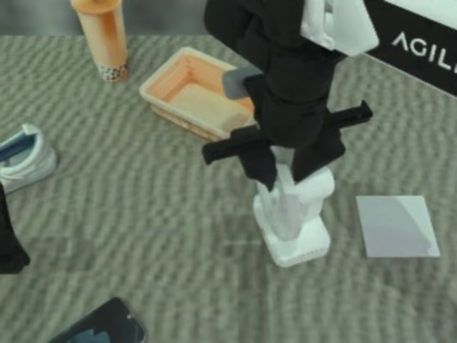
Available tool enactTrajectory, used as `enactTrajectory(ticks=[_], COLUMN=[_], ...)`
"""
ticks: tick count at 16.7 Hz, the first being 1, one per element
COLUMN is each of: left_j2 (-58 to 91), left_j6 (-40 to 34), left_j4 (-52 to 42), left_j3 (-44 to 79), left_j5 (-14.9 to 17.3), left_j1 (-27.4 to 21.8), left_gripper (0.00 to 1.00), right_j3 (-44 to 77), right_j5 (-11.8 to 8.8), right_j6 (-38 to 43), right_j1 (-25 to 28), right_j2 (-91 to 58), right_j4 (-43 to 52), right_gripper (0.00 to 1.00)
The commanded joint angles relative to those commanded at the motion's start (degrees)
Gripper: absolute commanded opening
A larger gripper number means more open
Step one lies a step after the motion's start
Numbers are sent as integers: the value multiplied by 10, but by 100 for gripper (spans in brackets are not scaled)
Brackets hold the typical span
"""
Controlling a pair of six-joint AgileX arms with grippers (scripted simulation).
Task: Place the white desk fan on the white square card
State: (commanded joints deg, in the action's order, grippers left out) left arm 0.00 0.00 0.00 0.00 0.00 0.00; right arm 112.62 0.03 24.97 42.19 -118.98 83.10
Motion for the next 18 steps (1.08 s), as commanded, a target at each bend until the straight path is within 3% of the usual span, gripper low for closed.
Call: enactTrajectory(ticks=[3,7,18], left_j2=[0,0,0], left_j6=[0,0,0], left_j4=[0,0,0], left_j3=[0,0,0], left_j5=[0,0,0], left_j1=[0,0,0], left_gripper=[100,100,100], right_j3=[-7,-30,-145], right_j5=[0,0,-3], right_j6=[-35,-164,-779], right_j1=[-10,-44,-200], right_j2=[2,15,114], right_j4=[3,7,-10], right_gripper=[0,0,0])
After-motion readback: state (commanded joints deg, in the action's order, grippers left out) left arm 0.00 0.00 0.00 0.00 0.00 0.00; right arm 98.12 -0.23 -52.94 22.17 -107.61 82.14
